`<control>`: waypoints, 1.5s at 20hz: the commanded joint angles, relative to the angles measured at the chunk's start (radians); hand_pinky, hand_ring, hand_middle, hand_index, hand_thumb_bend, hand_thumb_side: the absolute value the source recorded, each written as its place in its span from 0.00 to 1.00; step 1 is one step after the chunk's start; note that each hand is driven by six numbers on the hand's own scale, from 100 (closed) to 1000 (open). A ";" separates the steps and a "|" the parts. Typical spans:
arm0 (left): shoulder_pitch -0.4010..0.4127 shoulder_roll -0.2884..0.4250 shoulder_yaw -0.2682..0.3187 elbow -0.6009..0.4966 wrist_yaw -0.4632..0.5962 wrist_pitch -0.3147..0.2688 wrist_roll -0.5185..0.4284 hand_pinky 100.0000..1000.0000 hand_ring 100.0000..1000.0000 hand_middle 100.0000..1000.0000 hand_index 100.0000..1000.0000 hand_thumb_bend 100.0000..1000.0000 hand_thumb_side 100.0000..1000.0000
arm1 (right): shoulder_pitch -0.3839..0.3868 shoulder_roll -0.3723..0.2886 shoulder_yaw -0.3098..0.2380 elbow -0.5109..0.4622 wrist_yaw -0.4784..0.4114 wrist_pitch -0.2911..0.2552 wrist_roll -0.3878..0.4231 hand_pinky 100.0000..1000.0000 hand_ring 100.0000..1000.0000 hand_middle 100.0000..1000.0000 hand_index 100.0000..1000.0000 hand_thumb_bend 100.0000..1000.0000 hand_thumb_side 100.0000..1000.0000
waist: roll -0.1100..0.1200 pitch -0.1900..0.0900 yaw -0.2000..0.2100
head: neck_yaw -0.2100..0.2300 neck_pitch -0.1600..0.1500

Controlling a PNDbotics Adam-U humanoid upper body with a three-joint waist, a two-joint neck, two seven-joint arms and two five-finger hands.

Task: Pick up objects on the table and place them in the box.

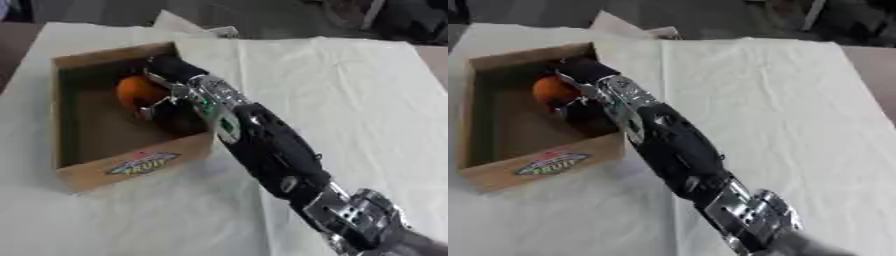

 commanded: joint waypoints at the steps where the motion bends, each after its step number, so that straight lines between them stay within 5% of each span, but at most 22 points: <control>1: -0.007 0.010 -0.004 -0.017 0.000 0.003 -0.002 0.34 0.46 0.59 0.64 0.00 0.95 | -0.023 -0.021 -0.004 -0.042 0.050 0.008 -0.005 0.91 0.97 0.73 0.97 0.00 0.35 | 0.009 -0.020 0.001 | -0.002 -0.013; 7: -0.005 0.010 -0.003 -0.017 0.003 0.006 -0.002 0.34 0.46 0.59 0.64 0.00 0.95 | -0.024 -0.038 -0.018 -0.103 0.067 0.001 -0.038 0.91 0.97 0.73 0.97 0.00 0.39 | 0.013 -0.029 -0.006 | 0.003 -0.016; 16: 0.003 0.013 0.001 -0.017 0.002 0.008 0.000 0.34 0.46 0.59 0.64 0.00 0.95 | -0.009 -0.116 -0.033 -0.327 -0.073 0.018 -0.035 0.90 0.96 0.72 0.96 0.00 0.34 | 0.022 -0.043 -0.024 | 0.023 -0.012; 24: 0.014 0.016 0.011 -0.017 -0.008 0.008 0.014 0.34 0.46 0.59 0.64 0.00 0.95 | 0.083 -0.314 -0.091 -0.673 -0.322 0.124 -0.065 0.89 0.94 0.70 0.95 0.00 0.31 | 0.032 -0.050 -0.068 | 0.078 0.005; 30: 0.017 0.013 0.018 -0.017 -0.017 0.011 0.024 0.34 0.46 0.59 0.64 0.00 0.95 | 0.243 -0.451 -0.179 -0.886 -0.488 0.211 -0.118 0.89 0.94 0.67 0.93 0.00 0.40 | 0.038 -0.049 -0.098 | 0.126 0.004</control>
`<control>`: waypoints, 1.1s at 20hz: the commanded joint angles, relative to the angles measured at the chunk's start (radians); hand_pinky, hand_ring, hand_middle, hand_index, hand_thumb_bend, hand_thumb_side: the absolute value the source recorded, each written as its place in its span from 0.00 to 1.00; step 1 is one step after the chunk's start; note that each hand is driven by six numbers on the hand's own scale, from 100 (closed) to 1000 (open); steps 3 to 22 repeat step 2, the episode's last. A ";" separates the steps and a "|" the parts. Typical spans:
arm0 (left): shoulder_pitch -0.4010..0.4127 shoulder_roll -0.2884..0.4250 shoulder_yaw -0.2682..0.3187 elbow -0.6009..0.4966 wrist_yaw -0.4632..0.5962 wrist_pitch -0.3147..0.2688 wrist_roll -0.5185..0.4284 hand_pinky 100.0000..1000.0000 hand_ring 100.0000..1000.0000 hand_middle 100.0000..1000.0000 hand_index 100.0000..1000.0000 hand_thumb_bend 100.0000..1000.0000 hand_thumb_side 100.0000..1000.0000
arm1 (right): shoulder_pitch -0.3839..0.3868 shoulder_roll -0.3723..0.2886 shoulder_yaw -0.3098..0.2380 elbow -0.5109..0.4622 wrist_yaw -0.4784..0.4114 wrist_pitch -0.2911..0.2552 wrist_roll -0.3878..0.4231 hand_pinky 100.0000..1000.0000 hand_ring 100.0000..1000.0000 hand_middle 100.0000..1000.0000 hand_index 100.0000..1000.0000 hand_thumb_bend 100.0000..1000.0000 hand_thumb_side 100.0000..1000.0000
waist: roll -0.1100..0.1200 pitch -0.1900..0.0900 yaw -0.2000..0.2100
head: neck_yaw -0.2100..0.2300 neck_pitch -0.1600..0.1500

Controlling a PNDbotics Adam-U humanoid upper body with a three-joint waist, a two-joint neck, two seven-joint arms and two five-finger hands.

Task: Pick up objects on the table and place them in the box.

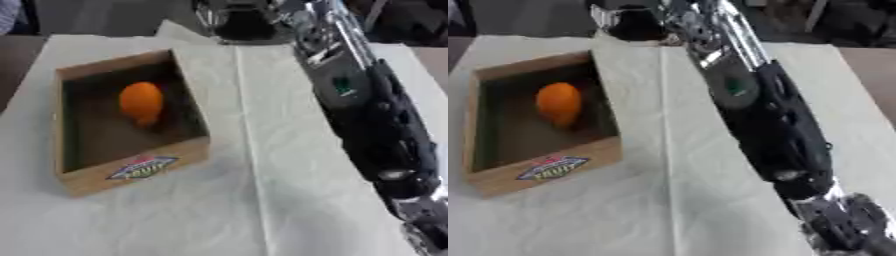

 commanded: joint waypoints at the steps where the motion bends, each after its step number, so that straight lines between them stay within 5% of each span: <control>1: -0.002 0.012 0.011 -0.017 -0.009 0.000 0.008 0.34 0.46 0.59 0.64 0.00 0.95 | 0.050 -0.086 -0.065 -0.120 -0.082 0.054 -0.043 0.88 0.94 0.67 0.93 0.00 0.43 | 0.007 -0.020 -0.007 | 0.022 0.003; 22: -0.002 0.012 0.012 -0.017 -0.011 0.000 0.010 0.34 0.46 0.59 0.64 0.00 0.95 | 0.079 -0.101 -0.084 -0.140 -0.102 0.068 -0.066 0.88 0.93 0.66 0.93 0.00 0.44 | 0.009 -0.019 -0.012 | 0.028 0.003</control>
